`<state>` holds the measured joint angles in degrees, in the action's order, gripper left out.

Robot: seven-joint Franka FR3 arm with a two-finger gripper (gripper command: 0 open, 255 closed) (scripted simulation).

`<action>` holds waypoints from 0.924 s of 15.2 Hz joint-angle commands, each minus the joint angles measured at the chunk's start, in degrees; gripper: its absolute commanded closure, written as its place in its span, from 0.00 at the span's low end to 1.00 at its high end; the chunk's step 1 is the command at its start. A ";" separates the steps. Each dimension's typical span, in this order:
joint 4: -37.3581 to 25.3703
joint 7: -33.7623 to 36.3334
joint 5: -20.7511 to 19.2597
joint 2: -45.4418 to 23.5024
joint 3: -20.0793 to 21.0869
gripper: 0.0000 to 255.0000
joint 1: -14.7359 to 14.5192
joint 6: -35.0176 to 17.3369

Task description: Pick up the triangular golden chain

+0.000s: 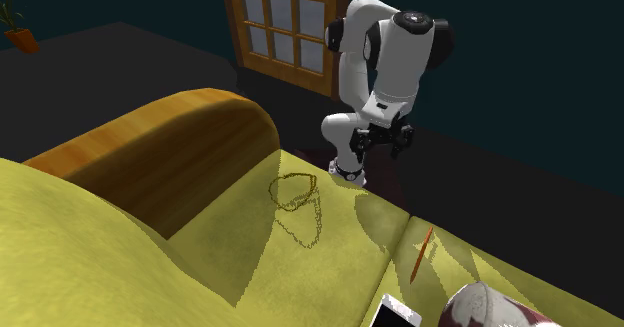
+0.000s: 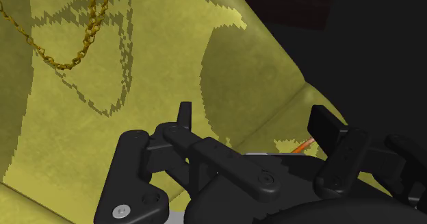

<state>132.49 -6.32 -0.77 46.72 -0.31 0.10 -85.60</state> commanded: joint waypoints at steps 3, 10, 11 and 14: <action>3.61 -1.70 -1.44 2.52 -2.22 0.00 1.00 -2.28; 14.41 -7.85 -7.38 9.39 -11.04 0.00 5.44 -10.57; 15.71 -8.76 -8.34 10.07 -12.47 0.00 6.18 -11.83; 19.20 -11.62 -11.30 11.53 -17.00 0.00 8.56 -15.78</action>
<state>150.62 -16.81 -10.95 57.75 -15.66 7.79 -100.06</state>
